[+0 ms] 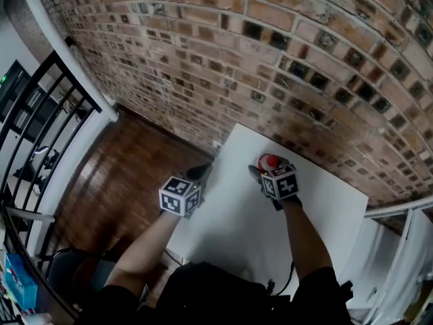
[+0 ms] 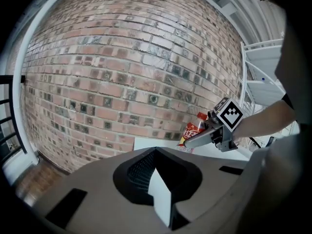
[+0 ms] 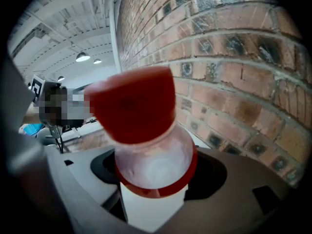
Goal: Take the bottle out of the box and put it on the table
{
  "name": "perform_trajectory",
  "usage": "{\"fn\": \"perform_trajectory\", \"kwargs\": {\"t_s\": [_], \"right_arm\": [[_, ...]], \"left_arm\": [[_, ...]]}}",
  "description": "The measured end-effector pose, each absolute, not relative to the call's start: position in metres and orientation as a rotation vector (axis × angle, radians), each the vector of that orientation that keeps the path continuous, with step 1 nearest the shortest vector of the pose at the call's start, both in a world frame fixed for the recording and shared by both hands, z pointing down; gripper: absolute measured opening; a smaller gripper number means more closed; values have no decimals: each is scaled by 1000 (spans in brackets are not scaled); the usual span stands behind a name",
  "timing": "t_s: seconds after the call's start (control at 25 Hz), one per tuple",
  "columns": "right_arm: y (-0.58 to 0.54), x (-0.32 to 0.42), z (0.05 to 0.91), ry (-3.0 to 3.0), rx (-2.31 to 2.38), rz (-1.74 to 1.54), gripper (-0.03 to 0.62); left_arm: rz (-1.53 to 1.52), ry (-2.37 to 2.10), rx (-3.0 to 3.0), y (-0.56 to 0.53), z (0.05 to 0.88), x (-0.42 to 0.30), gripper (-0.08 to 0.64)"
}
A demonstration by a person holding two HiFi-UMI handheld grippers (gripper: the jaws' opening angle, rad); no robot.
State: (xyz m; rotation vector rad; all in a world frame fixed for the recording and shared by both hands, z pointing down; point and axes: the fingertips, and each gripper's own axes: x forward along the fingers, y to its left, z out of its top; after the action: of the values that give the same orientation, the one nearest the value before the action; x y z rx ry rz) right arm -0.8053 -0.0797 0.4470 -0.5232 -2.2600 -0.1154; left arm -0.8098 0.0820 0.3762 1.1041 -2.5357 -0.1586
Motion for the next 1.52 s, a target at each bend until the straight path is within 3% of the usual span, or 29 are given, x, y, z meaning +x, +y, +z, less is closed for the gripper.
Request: {"fn": "perform_trajectory", "kwargs": {"t_s": [0.32,0.68,1.12,1.16,1.24,1.52], "right_arm": [[-76,-826,450,-2265,-580,-89,351],[-79,-824,434,-2388,-613,-39,400],[-101,-778,379,-2513,-521,-45,394],[-106,-772,371,-2549,-483,-59,301],[-119,-758,353,-2637,-399,-72,12],[-137,-705,322,-2747,-288,73,3]], "left_arm": [[-186,-2484,1060,67,409,-811,2],[-204,-2513,1051,72,396,-810,2],[-206,-2574,1043,93,363,-788,2],[-208,-2579,1046,93,359,-785,2],[-211,-2588,1058,92,352,-779,2],[-214,-2614,1167,84,322,-759,2]]}}
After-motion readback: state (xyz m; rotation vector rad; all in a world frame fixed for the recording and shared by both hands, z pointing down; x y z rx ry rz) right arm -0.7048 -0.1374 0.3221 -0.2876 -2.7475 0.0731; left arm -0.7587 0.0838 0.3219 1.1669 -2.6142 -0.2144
